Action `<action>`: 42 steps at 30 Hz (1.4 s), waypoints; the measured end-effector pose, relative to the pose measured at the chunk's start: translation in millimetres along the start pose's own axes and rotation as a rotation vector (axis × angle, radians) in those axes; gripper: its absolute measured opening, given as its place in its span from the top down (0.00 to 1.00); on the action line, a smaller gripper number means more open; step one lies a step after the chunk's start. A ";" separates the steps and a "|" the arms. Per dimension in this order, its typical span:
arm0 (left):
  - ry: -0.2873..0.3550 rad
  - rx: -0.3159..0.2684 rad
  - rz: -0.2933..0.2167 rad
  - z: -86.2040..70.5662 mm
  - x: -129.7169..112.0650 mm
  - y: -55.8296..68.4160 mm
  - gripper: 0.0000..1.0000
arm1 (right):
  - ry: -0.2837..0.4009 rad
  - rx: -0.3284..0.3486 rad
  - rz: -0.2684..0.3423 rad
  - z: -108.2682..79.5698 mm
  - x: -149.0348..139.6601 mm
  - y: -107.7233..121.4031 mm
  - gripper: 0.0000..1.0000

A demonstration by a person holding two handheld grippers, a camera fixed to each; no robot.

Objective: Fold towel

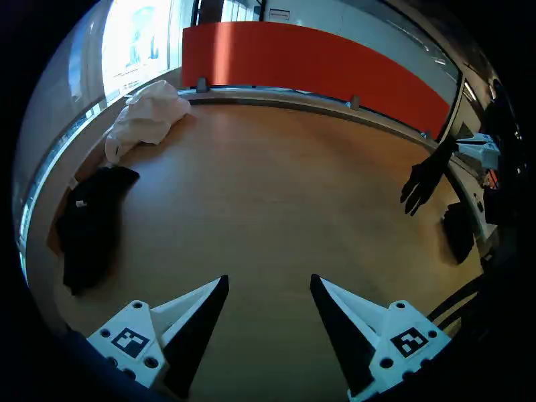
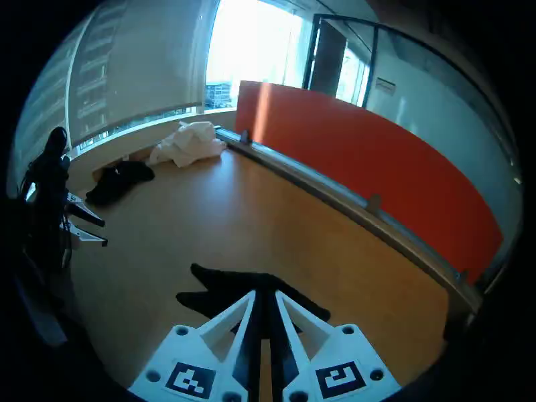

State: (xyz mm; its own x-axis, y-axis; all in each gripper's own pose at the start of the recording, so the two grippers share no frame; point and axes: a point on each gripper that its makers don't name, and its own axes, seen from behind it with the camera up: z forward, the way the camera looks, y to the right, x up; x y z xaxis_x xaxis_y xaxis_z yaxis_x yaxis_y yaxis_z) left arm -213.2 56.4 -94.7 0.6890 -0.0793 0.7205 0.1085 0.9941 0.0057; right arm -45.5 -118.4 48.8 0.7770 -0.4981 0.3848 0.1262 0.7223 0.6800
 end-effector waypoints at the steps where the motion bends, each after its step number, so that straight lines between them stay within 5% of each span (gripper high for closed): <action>1: -0.001 -0.002 0.003 0.6 0.6 0.6 0.10 | -0.004 -0.004 0.004 -1.5 -2.9 4.3 0.95; 30: -0.011 -0.002 0.043 13.1 16.3 21.5 0.10 | -0.114 -0.159 0.041 -65.5 -84.0 141.0 0.95; 42: -0.018 -0.009 0.052 16.5 17.7 32.6 0.10 | -0.159 -0.210 0.061 -91.6 -114.9 174.0 0.95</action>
State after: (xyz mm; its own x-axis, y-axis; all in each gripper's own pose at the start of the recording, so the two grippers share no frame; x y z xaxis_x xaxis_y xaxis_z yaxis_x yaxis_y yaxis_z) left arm -209.3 88.6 -70.4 0.6812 -0.0263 0.7317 0.0797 0.9961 -0.0383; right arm -56.3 108.5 65.8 0.6824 -0.5076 0.5260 0.2200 0.8288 0.5144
